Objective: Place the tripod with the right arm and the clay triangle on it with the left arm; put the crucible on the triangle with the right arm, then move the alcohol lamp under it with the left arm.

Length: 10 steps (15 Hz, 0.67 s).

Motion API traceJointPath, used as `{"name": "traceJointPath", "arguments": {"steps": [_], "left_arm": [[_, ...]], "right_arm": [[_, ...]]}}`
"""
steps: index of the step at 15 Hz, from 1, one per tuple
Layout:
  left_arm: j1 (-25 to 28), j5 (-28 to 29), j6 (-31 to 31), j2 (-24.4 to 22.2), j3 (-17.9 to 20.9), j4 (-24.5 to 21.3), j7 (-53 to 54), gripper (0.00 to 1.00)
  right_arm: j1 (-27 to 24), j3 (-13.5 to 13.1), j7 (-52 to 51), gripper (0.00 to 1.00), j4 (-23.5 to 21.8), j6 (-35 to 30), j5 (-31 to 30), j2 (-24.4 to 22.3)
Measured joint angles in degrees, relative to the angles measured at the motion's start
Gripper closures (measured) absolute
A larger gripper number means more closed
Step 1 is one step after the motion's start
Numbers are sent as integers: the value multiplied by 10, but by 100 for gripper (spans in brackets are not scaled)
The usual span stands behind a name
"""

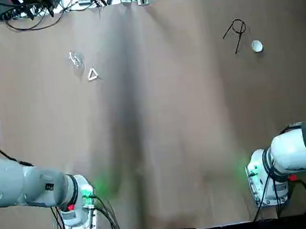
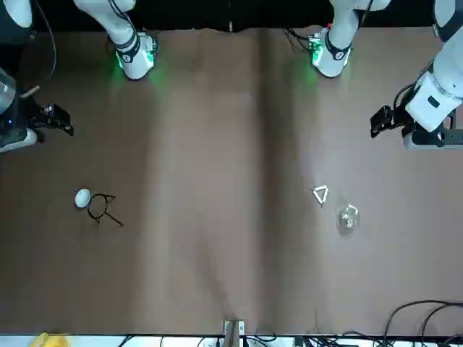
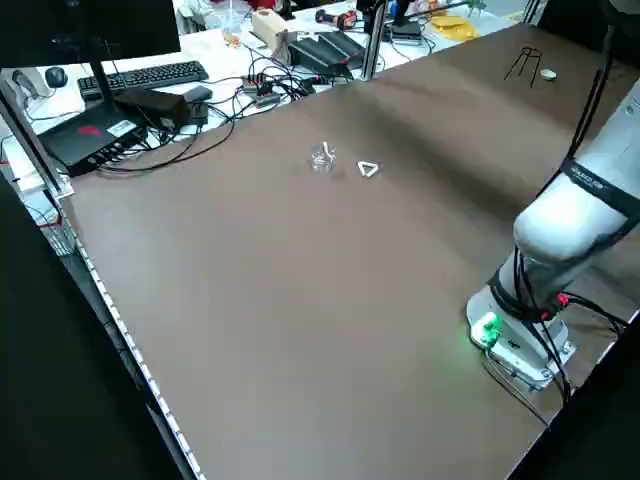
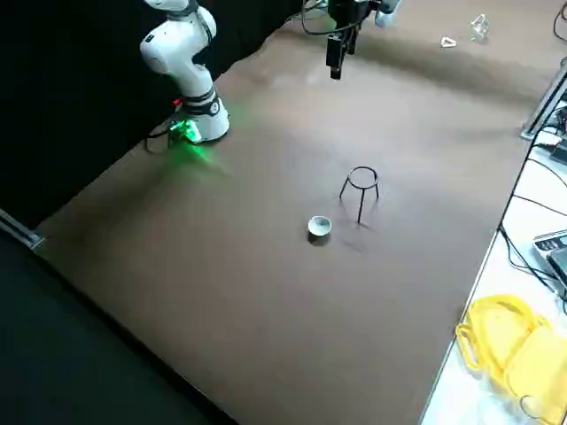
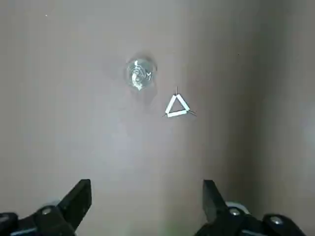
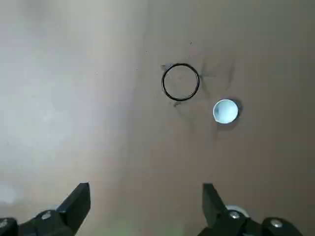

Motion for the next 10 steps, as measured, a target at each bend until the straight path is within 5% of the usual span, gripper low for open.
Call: {"name": "traceJointPath", "arguments": {"steps": [10], "left_arm": [[10,0,0,32,3,-1,1,0]], "right_arm": [[0,-1,1,0,-2,-2,-1,7]]}}
